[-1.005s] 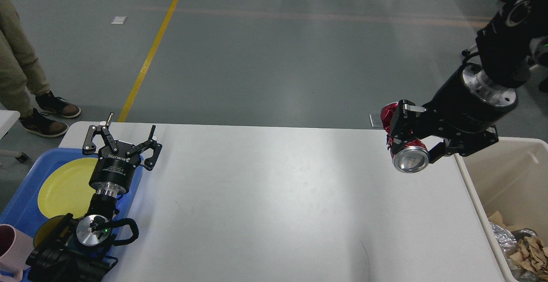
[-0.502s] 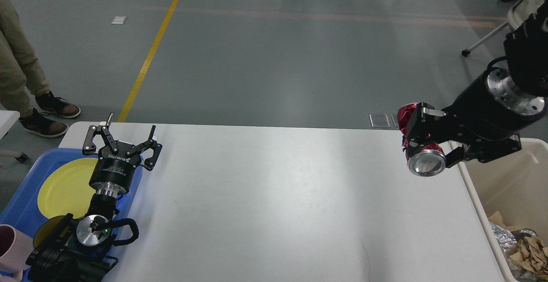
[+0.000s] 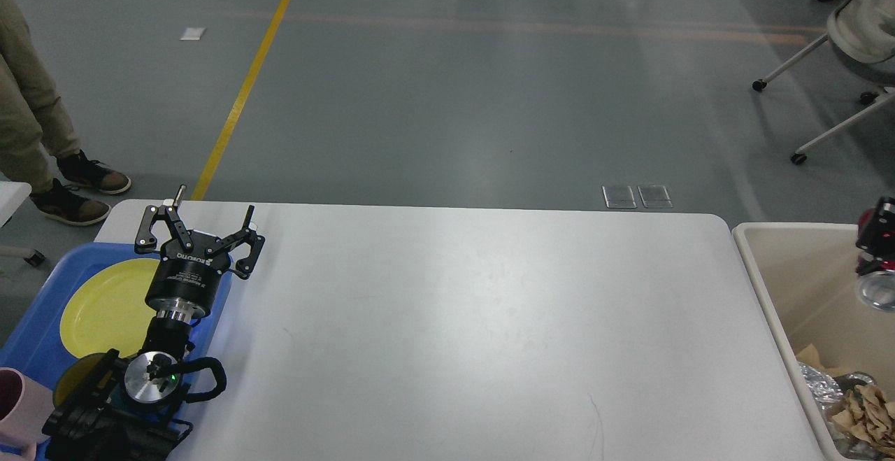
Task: Tidy desktop
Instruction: 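Lower the red can into the white bin and release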
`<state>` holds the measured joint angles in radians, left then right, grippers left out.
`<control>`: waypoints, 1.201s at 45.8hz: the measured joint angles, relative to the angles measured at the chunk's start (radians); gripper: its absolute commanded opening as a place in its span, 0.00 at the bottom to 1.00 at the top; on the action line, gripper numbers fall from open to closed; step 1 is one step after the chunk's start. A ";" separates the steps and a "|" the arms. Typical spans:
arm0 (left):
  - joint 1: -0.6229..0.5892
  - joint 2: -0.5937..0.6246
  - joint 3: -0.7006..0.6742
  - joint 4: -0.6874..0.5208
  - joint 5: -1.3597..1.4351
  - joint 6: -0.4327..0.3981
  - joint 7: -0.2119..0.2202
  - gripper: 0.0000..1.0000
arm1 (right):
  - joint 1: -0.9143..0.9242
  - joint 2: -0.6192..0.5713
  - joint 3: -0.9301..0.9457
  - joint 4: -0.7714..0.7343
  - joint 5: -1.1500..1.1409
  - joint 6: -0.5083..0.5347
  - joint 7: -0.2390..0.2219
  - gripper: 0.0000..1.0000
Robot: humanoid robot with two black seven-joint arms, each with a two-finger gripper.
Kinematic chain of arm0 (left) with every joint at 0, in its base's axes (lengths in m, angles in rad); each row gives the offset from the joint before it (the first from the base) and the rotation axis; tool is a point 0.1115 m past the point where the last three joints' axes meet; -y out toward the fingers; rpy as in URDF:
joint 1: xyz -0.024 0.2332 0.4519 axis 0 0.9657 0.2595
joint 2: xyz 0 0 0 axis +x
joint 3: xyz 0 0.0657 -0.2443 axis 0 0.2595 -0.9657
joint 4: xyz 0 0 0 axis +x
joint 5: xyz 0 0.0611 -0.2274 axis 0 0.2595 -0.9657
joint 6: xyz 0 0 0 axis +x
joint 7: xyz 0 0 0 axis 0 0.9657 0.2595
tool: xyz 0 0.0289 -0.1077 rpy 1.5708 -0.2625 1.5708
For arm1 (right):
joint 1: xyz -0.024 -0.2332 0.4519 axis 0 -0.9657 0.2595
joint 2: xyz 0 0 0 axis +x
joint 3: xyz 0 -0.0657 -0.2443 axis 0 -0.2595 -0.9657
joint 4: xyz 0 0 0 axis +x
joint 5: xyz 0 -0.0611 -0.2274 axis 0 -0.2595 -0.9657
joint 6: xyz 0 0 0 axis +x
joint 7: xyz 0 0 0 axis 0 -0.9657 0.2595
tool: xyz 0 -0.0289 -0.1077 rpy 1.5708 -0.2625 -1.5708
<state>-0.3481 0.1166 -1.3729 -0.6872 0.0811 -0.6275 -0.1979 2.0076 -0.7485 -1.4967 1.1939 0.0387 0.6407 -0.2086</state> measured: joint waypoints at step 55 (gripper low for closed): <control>0.000 0.000 0.000 0.000 0.000 0.000 0.000 0.96 | -1.489 0.405 0.659 -1.110 0.015 -0.539 0.005 0.00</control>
<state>-0.3481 0.1166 -1.3729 -0.6872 0.0811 -0.6275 -0.1979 0.5184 -0.3438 -0.8381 0.0842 0.0536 0.1017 -0.2032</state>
